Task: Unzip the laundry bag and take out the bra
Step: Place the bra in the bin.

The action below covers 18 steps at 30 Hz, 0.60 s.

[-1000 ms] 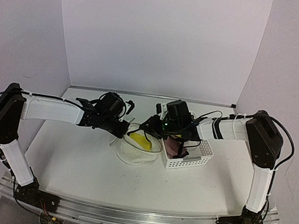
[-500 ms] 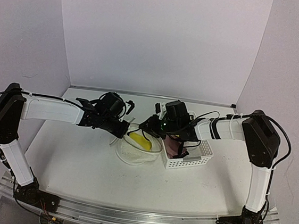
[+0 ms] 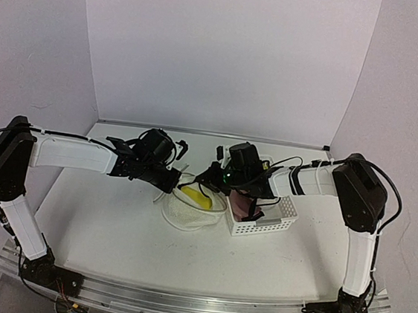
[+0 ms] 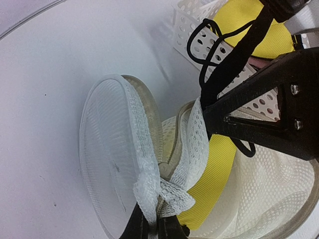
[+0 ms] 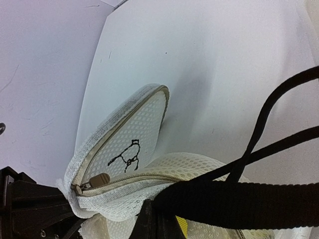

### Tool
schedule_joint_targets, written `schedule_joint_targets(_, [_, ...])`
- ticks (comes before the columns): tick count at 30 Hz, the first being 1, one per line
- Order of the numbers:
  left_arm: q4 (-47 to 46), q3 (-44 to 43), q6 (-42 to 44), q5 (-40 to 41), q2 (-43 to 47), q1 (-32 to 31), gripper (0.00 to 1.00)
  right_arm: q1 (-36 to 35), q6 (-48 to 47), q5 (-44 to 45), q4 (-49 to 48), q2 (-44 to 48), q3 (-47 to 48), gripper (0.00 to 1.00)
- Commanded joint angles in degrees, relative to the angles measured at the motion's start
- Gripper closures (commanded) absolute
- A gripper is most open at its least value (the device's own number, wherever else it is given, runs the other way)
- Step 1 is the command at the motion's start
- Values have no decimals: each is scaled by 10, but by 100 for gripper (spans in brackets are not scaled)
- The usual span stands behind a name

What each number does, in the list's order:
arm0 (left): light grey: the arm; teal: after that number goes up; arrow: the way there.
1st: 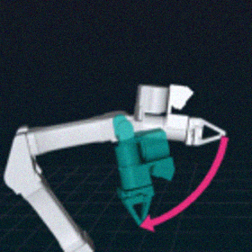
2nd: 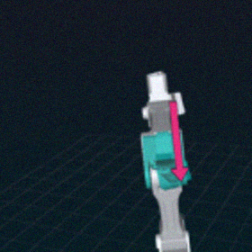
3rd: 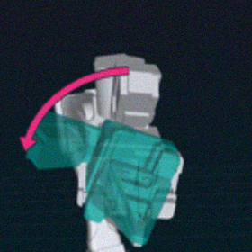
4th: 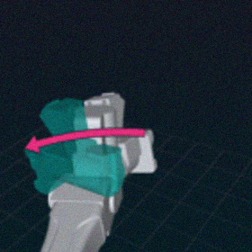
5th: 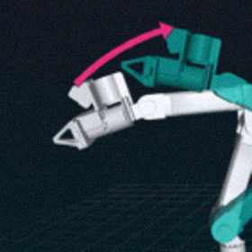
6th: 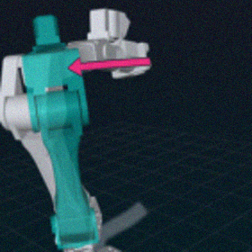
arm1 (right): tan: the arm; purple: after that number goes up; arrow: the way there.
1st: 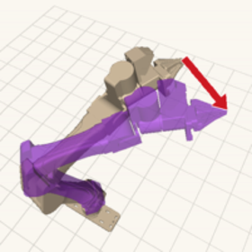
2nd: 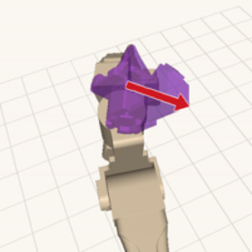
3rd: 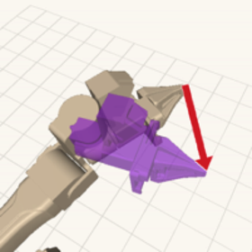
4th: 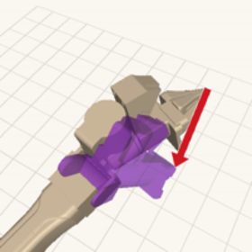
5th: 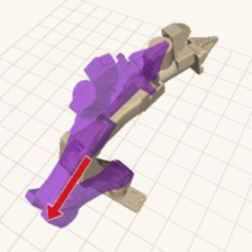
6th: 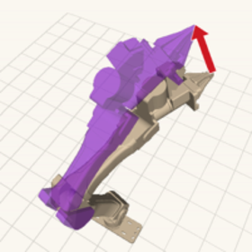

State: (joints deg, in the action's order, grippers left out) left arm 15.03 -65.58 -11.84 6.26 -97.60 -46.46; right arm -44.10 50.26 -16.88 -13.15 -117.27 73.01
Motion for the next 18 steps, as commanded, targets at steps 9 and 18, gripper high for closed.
schedule_joint_targets(9, [1, 2, -15, 36, 15, 2, 100, -4, -17, 25, -48, 79, -54, 100])
schedule_joint_targets(18, [2, -4, -24, 35, 8, 2, 100, -4, -41, 60, -86, 163, -131, 100])
